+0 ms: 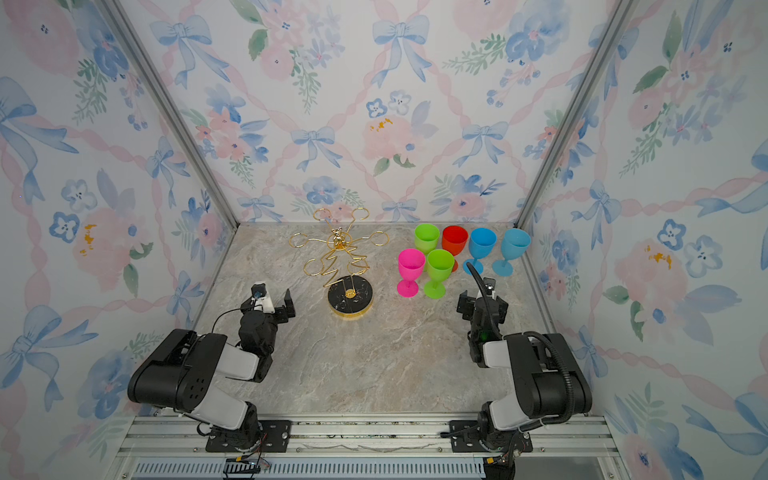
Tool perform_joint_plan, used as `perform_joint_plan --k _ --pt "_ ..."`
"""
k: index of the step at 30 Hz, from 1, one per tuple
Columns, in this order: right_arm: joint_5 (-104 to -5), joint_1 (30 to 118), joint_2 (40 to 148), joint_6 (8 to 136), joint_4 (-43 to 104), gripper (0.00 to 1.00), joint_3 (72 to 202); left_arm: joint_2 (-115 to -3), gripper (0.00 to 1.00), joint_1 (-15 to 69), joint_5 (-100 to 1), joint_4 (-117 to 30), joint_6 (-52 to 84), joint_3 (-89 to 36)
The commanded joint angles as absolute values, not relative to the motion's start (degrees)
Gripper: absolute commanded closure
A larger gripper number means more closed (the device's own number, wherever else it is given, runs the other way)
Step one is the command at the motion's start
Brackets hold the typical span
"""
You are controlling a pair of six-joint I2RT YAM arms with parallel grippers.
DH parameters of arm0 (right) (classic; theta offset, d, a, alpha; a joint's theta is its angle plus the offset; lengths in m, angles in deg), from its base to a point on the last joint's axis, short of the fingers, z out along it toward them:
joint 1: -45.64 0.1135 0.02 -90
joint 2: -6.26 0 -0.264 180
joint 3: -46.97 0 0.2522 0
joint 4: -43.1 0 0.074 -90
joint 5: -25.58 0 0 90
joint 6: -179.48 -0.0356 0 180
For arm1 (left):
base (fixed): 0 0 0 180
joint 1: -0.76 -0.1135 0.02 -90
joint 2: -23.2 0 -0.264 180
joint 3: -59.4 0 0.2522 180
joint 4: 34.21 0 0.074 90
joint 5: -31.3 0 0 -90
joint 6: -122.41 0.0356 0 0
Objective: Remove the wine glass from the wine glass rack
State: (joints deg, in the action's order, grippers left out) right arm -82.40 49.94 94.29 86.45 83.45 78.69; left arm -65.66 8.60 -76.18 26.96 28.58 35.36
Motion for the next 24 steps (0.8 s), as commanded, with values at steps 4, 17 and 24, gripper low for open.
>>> perform_joint_plan --k 4,17,24 --pt "-78.8 49.7 95.2 88.3 83.9 0.03 82.1 -66.2 0.02 7.9 -75.5 30.3 28.4 35.1" --pt "-78.9 49.8 95.0 88.4 82.8 0.03 82.4 -66.2 0.02 7.8 -75.4 30.2 28.4 35.1" --pt "-77.6 49.9 95.0 89.0 82.3 0.03 82.7 -66.1 0.02 7.8 -75.4 30.3 28.4 35.2"
